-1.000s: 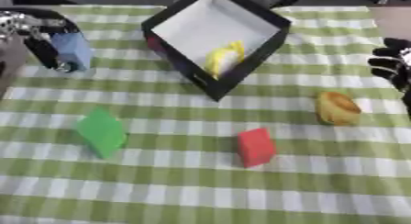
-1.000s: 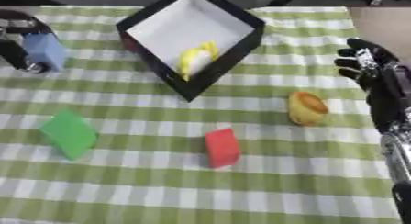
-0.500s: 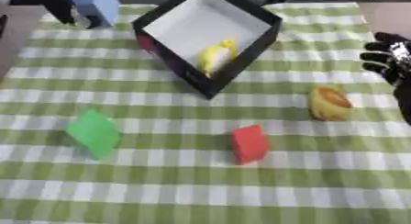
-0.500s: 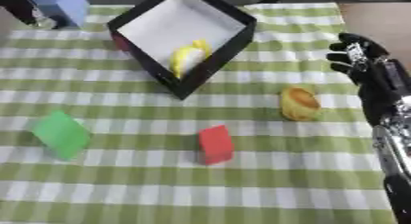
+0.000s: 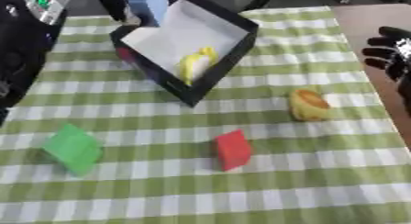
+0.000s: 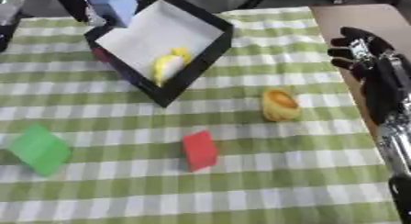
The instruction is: Pick up objects on the table and place them in the box.
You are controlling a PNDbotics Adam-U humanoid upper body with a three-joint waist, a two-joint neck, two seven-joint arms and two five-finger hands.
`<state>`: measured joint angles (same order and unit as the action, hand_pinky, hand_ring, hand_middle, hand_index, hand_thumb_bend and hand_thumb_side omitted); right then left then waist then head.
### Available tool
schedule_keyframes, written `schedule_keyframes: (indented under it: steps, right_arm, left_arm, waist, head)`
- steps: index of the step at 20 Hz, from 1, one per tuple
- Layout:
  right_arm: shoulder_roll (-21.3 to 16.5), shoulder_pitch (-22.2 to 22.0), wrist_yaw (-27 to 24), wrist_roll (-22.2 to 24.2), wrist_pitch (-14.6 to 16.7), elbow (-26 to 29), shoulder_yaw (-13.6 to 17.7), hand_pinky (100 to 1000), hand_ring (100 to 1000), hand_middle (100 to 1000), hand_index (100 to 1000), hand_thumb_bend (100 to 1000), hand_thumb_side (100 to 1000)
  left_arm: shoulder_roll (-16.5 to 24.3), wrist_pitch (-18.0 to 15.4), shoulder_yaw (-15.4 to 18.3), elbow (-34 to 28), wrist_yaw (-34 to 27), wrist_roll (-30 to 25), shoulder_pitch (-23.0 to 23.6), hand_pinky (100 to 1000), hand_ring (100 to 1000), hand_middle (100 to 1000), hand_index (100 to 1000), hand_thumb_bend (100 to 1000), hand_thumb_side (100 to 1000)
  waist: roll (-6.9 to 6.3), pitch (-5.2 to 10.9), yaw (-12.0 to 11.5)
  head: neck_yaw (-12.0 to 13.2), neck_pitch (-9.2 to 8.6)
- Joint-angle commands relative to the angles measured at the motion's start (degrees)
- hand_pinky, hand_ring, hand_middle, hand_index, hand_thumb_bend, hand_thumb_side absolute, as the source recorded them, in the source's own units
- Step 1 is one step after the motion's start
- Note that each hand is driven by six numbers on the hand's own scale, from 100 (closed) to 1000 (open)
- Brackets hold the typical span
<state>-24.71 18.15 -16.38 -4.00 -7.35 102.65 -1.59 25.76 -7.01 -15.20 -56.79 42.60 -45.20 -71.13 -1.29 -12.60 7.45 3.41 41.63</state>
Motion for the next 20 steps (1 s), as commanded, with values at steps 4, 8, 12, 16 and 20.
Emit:
schedule_keyframes:
  steps: [4,8,12,16,20]
  right_arm:
    - [-0.01,2.19,-0.26,1.28,-0.32,1.46,-0.83,830,775,712,821,100,635]
    - [0.40,3.01,-0.31,1.82,-0.48,1.49,-1.29,830,775,712,821,100,635]
    - [0.54,3.27,-0.25,2.01,-0.55,1.50,-1.40,830,775,711,821,100,635]
    - [0.69,3.39,-0.22,2.06,-0.61,1.47,-1.45,830,776,712,821,100,639]
    - [0.53,3.59,0.37,1.91,-0.49,1.61,-1.37,831,780,716,823,100,634]
  left_arm:
    - [-2.51,-0.71,3.02,4.03,4.76,4.79,-1.80,821,777,713,722,144,100]
    - [-4.05,-1.76,3.99,6.97,6.92,7.75,-1.41,820,777,713,719,155,100]
    - [-4.88,-2.33,4.54,9.74,9.75,8.63,-0.56,819,778,716,725,195,100]
    - [-5.41,-2.65,5.22,11.32,11.60,9.62,0.20,830,796,749,783,279,146]
    - [-5.51,-3.09,5.40,11.97,12.18,10.25,0.81,851,831,798,850,428,324]
  waist:
    - [-0.83,-1.14,2.07]
    - [-1.04,-1.66,3.04]
    - [-1.25,-2.01,3.49]
    - [-1.39,-2.24,3.66]
    - [-1.42,-2.28,3.59]
  head:
    - [2.16,-1.77]
    - [2.89,-2.14]
    - [3.07,-2.28]
    - [3.08,-2.23]
    - [2.95,-2.10]
